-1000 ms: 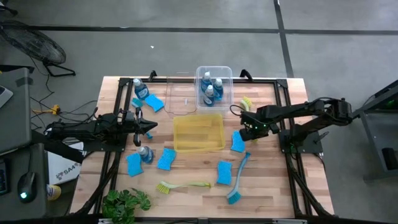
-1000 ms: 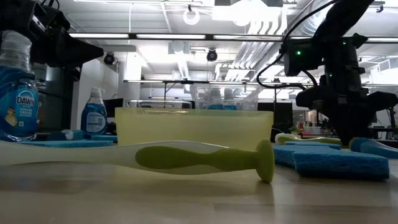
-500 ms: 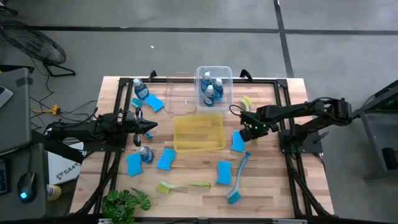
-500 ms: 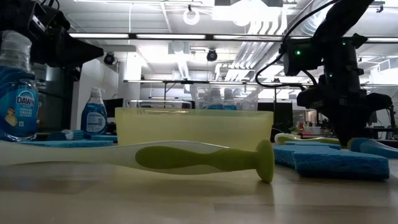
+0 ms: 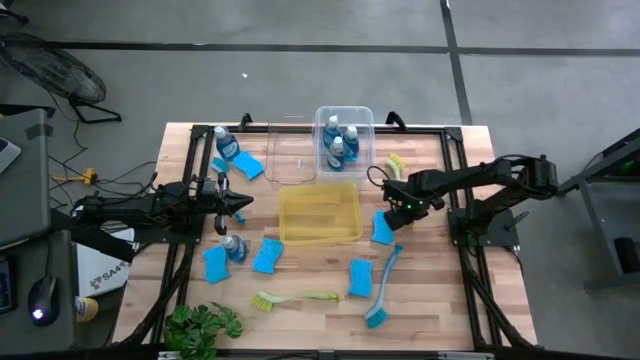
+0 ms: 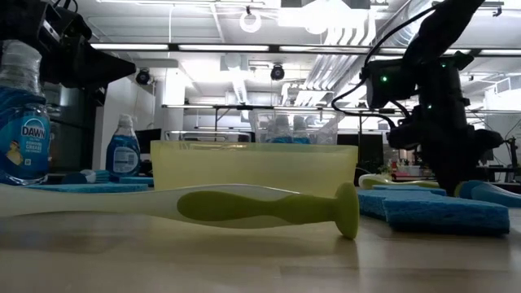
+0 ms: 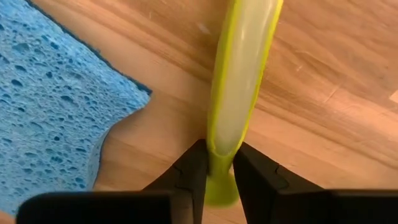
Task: Pick & Place Kitchen Sink Supplies
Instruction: Put the yellow toilet brush into the yellow bin
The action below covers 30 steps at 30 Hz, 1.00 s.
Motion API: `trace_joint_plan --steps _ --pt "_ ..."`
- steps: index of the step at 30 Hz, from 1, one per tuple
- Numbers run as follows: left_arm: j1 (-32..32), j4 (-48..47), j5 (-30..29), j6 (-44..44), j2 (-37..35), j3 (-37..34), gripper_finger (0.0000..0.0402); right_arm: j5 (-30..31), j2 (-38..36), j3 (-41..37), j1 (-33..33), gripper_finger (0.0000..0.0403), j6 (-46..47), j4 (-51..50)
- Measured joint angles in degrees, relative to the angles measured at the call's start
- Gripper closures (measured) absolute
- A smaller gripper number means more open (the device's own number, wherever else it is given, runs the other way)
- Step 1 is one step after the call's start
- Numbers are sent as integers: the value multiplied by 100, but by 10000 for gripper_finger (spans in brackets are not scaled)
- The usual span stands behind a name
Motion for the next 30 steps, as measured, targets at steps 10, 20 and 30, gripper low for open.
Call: trace_joint_plan --steps 10,20,30 --pt "1 0 2 -2 1 0 400 315 -560 -29 7 366 -53 -407" --pt "0 0 5 0 2 0 400 749 -2243 -29 312 366 524 -1475" --pt "0 0 7 -1 2 0 400 1862 -3625 -29 1209 366 1104 -1393"
